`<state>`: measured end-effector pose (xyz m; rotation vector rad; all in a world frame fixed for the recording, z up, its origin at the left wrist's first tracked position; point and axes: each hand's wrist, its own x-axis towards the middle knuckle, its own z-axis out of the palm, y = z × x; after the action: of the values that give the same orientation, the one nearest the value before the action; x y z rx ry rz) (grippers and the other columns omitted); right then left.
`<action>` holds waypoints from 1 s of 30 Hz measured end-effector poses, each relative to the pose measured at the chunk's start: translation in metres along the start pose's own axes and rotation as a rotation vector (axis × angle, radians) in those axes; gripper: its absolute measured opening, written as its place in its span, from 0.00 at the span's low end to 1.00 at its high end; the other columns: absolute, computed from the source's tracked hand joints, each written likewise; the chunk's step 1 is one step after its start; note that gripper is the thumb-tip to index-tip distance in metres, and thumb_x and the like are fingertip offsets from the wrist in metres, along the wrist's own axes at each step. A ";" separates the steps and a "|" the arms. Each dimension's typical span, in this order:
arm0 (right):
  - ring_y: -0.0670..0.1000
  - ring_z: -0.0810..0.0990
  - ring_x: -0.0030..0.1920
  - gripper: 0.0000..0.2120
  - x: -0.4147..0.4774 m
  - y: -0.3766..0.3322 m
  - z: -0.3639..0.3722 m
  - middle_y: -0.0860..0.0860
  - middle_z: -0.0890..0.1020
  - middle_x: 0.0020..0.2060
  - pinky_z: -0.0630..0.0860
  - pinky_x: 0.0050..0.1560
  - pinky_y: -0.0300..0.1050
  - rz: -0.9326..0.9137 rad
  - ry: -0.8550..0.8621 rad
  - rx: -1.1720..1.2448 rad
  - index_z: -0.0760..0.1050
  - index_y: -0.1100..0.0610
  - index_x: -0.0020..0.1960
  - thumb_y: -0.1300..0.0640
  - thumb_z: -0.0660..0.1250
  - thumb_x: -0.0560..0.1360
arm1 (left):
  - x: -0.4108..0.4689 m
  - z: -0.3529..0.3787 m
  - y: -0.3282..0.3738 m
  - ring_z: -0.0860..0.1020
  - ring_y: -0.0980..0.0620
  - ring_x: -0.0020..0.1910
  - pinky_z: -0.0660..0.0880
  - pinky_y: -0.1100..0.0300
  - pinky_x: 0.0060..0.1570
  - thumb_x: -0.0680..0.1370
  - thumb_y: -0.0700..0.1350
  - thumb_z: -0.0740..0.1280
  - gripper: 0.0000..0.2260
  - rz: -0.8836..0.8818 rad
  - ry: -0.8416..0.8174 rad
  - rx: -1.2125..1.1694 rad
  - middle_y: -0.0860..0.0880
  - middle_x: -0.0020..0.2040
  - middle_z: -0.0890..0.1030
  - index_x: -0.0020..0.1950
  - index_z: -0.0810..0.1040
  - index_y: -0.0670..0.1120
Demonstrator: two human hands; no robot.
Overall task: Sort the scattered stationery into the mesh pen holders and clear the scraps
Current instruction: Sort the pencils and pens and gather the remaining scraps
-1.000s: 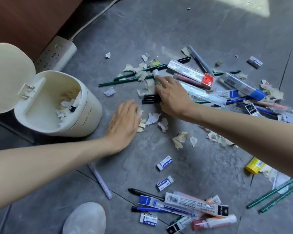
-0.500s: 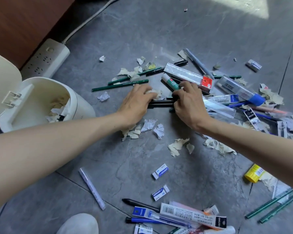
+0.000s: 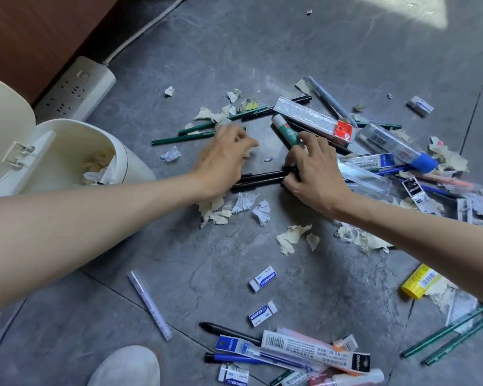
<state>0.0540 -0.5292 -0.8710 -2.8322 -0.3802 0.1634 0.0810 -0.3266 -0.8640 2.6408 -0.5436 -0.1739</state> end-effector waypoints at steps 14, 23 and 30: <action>0.56 0.65 0.64 0.15 0.003 0.006 -0.001 0.56 0.69 0.67 0.55 0.59 0.47 -0.151 0.056 -0.003 0.72 0.54 0.53 0.44 0.59 0.76 | -0.061 -0.008 -0.020 0.57 0.46 0.73 0.57 0.54 0.70 0.71 0.28 0.58 0.33 -0.019 -0.150 0.267 0.44 0.76 0.57 0.76 0.55 0.40; 0.63 0.70 0.62 0.27 0.086 -0.060 0.009 0.61 0.70 0.68 0.68 0.60 0.56 -0.286 -0.022 0.031 0.69 0.60 0.69 0.70 0.58 0.70 | -0.033 -0.021 -0.023 0.67 0.42 0.55 0.66 0.50 0.51 0.72 0.34 0.60 0.14 -0.416 0.155 0.252 0.43 0.56 0.70 0.57 0.73 0.42; 0.63 0.75 0.49 0.16 0.095 -0.068 0.024 0.60 0.80 0.51 0.75 0.46 0.57 -0.376 0.019 0.060 0.79 0.67 0.51 0.68 0.57 0.68 | -0.005 -0.025 -0.034 0.67 0.42 0.60 0.67 0.51 0.54 0.76 0.32 0.57 0.14 -0.619 0.148 0.303 0.42 0.60 0.71 0.60 0.70 0.42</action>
<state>0.1247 -0.4344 -0.8809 -2.6420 -0.8749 0.0683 0.0930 -0.2868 -0.8565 3.0049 0.3371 -0.0809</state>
